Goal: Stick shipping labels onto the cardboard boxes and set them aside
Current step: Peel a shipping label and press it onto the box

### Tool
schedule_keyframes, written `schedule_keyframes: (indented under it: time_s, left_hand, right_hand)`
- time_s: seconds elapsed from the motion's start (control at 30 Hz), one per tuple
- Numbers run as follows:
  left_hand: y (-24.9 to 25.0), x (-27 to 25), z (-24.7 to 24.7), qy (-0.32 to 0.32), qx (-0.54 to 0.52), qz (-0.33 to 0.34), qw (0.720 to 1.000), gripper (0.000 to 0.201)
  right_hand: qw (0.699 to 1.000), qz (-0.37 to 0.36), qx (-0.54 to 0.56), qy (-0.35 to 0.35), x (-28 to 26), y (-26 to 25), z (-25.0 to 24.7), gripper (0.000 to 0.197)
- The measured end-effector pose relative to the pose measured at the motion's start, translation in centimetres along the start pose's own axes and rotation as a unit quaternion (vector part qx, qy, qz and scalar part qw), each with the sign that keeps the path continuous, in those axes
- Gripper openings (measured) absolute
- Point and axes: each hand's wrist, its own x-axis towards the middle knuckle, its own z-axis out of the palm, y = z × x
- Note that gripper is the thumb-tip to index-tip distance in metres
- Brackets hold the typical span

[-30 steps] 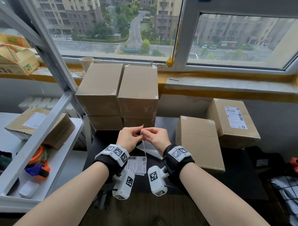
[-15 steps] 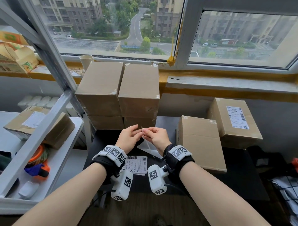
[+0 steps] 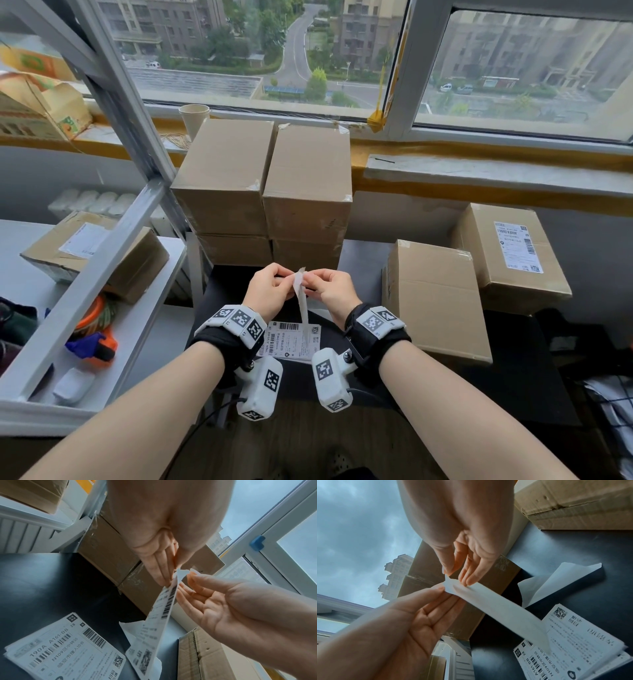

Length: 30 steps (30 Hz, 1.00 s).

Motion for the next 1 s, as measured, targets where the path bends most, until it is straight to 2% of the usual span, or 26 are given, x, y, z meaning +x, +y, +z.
schedule_keyframes:
  time_s: [0.23,0.37,0.53,0.67,0.83,0.93,1.0]
  left_hand:
    - [-0.9,0.1,-1.4,0.073,0.038,-0.017,0.996,0.005]
    - [-1.9,0.1,-2.6,0.095,0.035,-0.035,0.994,0.012]
    - [-3.2,-0.1,-4.1,0.123,0.009,-0.064,0.990,0.012]
    - [-4.5,-0.2,-5.7,0.168,0.011,-0.083,0.982,0.007]
    - [-5.5,-0.3,-7.4,0.198,0.028,-0.095,0.975,0.008]
    - [-5.9,-0.6,-8.0,0.204,0.025,-0.103,0.973,0.007]
    - [-5.9,-0.7,-8.3,0.203,0.019,-0.109,0.973,0.007]
  right_hand:
    - [0.994,0.070,-0.010,0.081,0.4,1.2,0.0,0.014]
    - [0.987,0.089,-0.024,0.134,0.5,2.3,-0.7,0.012]
    - [0.966,0.140,-0.044,0.211,1.5,4.9,-1.5,0.023]
    - [0.944,0.165,-0.065,0.277,2.1,6.6,-2.5,0.025]
    - [0.928,0.177,-0.106,0.310,2.3,8.0,-3.0,0.021]
    - [0.924,0.184,-0.132,0.309,3.9,11.1,-3.9,0.020]
    - [0.926,0.174,-0.158,0.296,2.7,9.6,-2.8,0.017]
